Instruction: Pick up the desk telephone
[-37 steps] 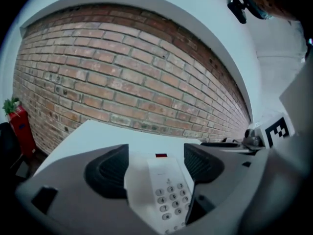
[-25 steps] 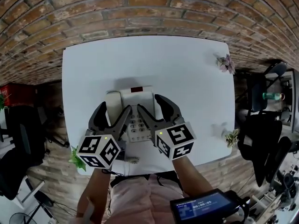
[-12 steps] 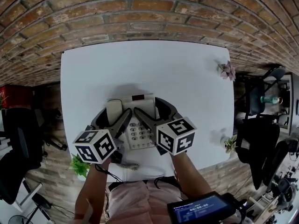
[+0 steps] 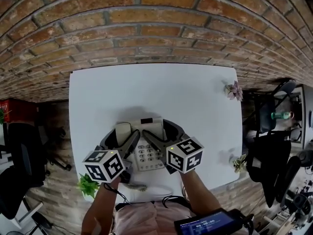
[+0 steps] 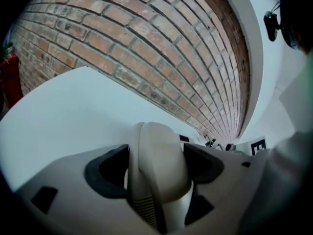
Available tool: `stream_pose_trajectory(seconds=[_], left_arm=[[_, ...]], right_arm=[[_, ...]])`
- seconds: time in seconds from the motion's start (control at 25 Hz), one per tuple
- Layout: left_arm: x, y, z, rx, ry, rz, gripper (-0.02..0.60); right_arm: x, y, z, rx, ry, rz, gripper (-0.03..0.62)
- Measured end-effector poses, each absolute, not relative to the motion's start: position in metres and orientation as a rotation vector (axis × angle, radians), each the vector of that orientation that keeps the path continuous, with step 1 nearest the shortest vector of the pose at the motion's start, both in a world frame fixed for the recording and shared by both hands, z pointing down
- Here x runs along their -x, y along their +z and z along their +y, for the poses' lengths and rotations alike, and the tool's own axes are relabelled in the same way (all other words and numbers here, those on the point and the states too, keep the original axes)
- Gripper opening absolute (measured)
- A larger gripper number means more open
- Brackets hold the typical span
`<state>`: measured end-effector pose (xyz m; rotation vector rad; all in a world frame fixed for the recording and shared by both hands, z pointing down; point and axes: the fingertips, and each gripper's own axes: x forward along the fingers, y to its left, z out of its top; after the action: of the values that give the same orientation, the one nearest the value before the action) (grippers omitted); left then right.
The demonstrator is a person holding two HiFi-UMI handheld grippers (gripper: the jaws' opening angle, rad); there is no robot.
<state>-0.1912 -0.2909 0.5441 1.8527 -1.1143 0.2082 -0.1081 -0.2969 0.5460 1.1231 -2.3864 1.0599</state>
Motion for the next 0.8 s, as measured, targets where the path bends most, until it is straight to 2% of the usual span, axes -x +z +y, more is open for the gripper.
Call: stream_pose_trajectory(seconds=[0.28,0.52,0.8], left_arm=[[0.196,0.524,-0.285,-1.962,0.184,-1.225,0.342],[0.191,0.509,-0.276,-2.059,0.166,-1.273,0.33],[0.193,0.502,-0.268,-2.087,0.138,-1.315,0.33]], right_arm=[[0.11,0.529,-0.291,-1.089,0.964,-2.485,0.326],[0.102,0.538,-0.283,-0.983,1.249,-2.513,0.431],[0.127,0.54,-0.269,-0.75,1.304,-2.555,0.416]])
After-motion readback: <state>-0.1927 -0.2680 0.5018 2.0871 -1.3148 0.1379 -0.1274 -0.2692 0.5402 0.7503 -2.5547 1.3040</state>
